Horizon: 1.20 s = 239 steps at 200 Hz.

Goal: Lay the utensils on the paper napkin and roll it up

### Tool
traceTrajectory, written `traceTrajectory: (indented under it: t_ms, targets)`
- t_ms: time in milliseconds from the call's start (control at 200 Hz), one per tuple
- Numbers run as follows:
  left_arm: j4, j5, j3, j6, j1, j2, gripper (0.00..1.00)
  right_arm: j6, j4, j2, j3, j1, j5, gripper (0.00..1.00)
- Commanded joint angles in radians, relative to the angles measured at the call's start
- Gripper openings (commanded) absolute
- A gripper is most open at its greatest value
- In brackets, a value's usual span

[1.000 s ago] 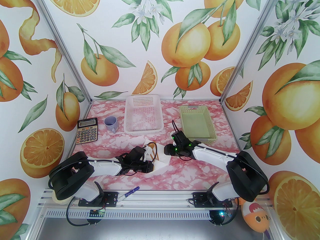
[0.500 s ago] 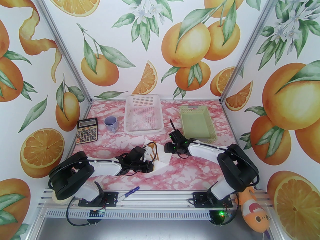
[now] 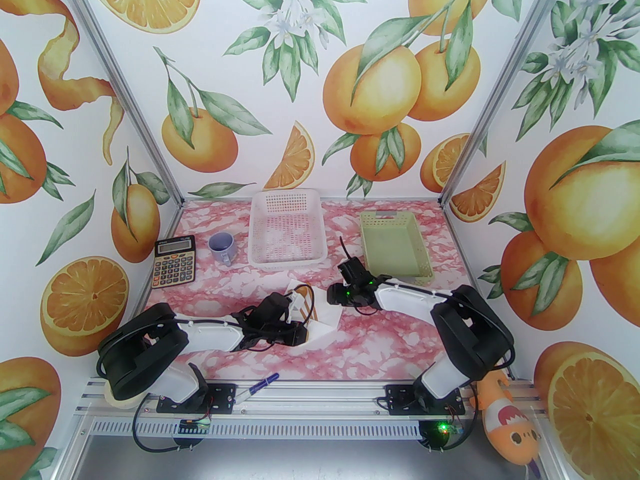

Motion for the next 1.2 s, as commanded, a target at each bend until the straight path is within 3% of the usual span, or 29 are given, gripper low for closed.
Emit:
traceTrajectory:
  t_ms: [0, 605, 785, 1191]
  targets:
    - [-0.012, -0.014, -0.008, 0.001, 0.000, -0.003, 0.00, 0.042, 0.058, -0.008, -0.029, 0.006, -0.096, 0.56]
    - [-0.018, -0.018, -0.008, 0.001, -0.003, -0.004, 0.00, 0.180, 0.219, -0.119, -0.168, 0.002, -0.246, 0.56]
    - [-0.022, -0.019, -0.008, 0.001, -0.004, -0.003, 0.00, 0.153, 0.214, -0.126, -0.170, -0.006, -0.213, 0.56]
    - [-0.026, -0.020, -0.005, 0.000, -0.005, -0.004, 0.00, 0.128, 0.242, -0.157, -0.165, -0.088, -0.269, 0.56]
